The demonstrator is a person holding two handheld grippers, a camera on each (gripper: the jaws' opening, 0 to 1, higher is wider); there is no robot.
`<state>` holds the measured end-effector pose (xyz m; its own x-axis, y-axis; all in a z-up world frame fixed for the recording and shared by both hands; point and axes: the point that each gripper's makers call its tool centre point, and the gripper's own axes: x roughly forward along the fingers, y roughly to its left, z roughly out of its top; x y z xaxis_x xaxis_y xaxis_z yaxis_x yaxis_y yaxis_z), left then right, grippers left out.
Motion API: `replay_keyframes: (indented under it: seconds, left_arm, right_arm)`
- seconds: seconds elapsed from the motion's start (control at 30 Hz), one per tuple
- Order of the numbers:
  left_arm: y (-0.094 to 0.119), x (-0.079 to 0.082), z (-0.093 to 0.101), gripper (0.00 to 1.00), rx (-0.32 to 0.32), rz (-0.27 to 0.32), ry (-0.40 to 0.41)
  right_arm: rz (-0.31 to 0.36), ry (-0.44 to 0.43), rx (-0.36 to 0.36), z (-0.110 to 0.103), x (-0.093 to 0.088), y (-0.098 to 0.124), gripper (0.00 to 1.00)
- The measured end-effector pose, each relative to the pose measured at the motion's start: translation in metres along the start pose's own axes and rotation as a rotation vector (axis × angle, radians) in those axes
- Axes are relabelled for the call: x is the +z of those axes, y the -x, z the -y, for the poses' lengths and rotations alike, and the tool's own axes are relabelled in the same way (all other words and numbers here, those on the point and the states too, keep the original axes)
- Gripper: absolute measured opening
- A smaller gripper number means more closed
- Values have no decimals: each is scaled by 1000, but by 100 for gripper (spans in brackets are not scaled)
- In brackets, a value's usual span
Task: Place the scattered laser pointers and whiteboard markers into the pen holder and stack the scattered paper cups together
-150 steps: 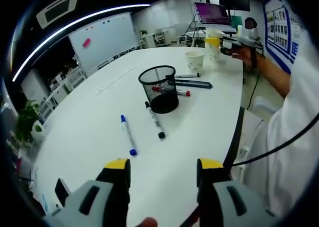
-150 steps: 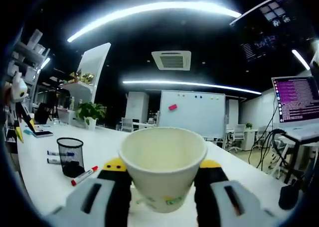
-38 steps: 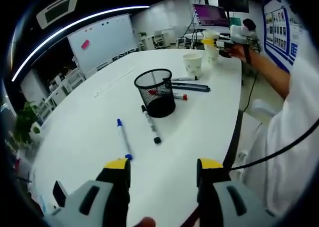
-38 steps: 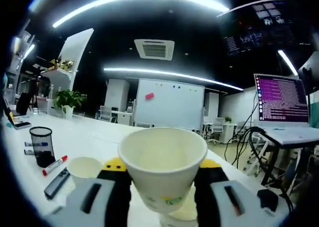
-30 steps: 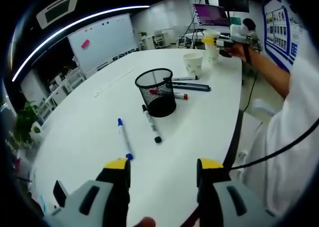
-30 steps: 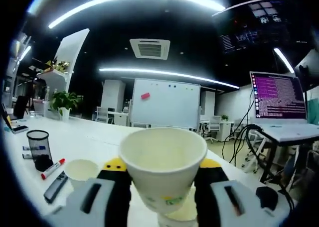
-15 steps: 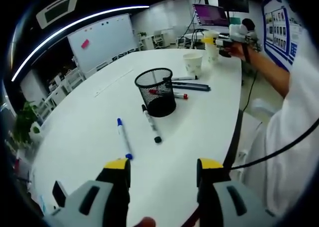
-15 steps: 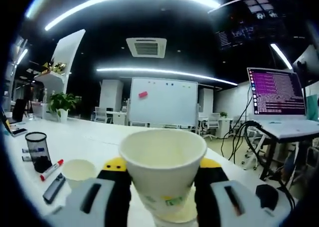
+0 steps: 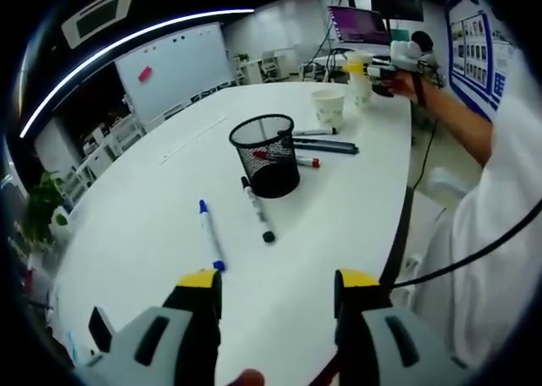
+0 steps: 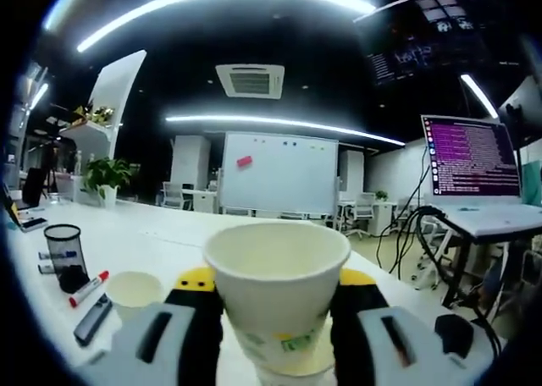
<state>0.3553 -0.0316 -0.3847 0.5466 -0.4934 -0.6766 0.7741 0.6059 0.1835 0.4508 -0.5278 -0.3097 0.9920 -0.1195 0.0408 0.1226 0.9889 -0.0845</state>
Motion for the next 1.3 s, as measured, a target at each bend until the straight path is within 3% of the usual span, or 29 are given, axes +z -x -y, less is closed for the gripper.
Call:
replay_keyframes:
  seconds: [0.37, 1.03, 1.3]
  left_arm:
    - [0, 3, 7, 54, -7, 11, 2]
    - [1, 4, 3, 54, 4, 14, 3]
    - [1, 1, 11, 54, -5, 2, 6]
  right_arm:
    - [-12, -46, -22, 9, -2, 0, 50]
    - [-51, -23, -17, 8, -17, -6, 51]
    - [-77, -17, -5, 4, -24, -6, 51]
